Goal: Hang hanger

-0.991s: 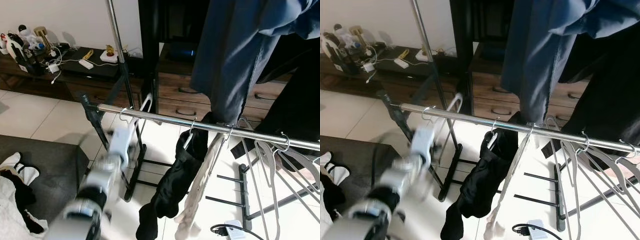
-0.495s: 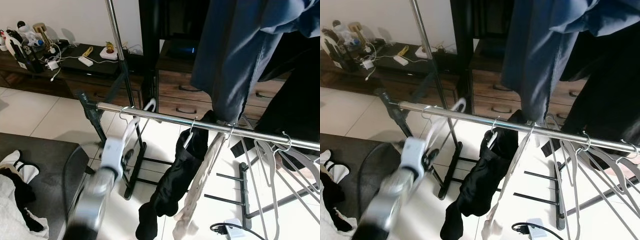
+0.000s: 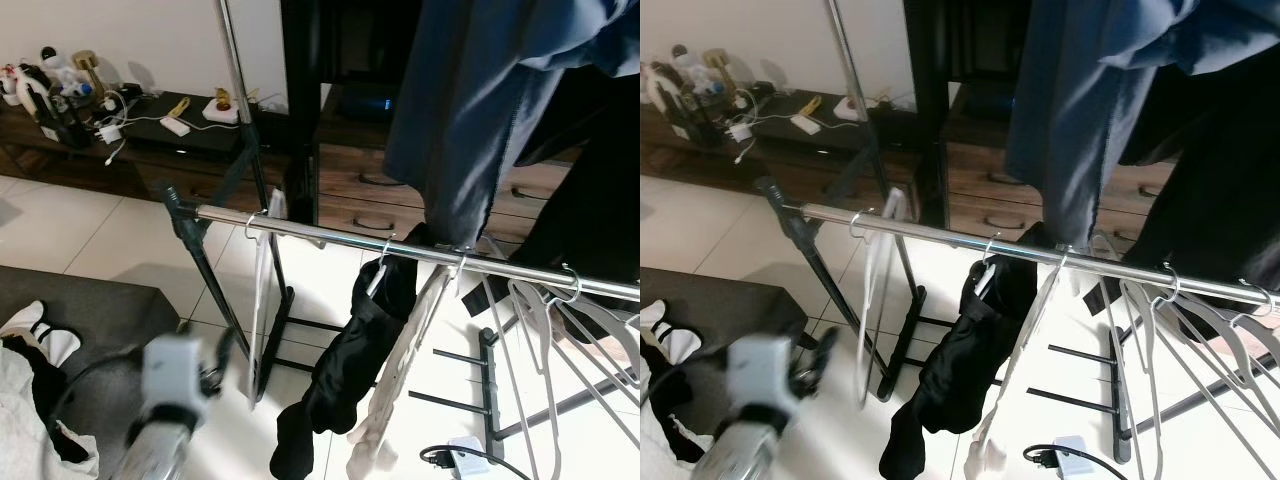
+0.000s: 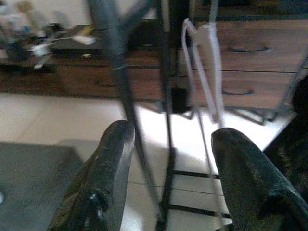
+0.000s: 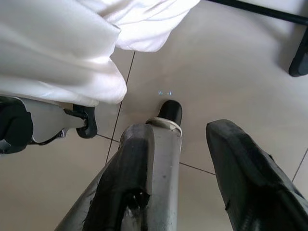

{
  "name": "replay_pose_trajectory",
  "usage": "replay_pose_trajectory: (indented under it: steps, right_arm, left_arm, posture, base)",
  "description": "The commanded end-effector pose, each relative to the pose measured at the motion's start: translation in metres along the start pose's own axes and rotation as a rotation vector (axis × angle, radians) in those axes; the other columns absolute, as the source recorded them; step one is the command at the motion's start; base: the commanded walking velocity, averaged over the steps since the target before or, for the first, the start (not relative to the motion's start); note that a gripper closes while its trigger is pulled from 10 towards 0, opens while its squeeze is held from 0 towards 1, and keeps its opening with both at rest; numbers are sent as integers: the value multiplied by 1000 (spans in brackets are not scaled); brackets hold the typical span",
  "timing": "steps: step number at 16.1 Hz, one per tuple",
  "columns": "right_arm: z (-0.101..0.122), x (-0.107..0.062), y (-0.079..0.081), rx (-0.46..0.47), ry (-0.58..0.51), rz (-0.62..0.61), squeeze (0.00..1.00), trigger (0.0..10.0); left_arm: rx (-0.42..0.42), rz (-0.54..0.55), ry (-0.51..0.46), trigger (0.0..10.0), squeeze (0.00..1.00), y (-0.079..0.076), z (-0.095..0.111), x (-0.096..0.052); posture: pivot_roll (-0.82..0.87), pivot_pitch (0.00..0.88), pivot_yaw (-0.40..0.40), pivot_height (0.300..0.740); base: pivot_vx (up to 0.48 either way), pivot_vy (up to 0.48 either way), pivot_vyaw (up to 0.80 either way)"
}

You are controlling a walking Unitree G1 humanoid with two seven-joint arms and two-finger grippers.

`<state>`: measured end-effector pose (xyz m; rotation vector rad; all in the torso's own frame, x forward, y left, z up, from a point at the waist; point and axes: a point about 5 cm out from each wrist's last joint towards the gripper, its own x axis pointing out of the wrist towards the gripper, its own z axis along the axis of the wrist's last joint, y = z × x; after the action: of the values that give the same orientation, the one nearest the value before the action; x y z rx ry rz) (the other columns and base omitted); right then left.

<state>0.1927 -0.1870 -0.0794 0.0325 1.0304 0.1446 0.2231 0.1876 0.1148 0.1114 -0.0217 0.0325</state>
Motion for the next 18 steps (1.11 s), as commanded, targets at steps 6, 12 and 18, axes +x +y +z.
replay_pose_trajectory:
  steps: [6,12,18]
  right_arm:
    - [0,2,5,52,-4,-19,0,10000]
    - [13,4,10,61,-31,-23,0,10000]
    - [11,3,6,-58,23,-36,0,10000]
  left_arm:
    - [13,79,28,10000,0,11,-12,5]
    - [-23,93,93,10000,0,14,-34,15]
    - [-5,75,131,10000,0,10,-52,8]
  posture:
    - [73,19,-12,740]
    - [70,0,-12,740]
    - [99,0,-20,740]
  base:
    - [0,0,0]
    - [0,0,0]
    - [0,0,400]
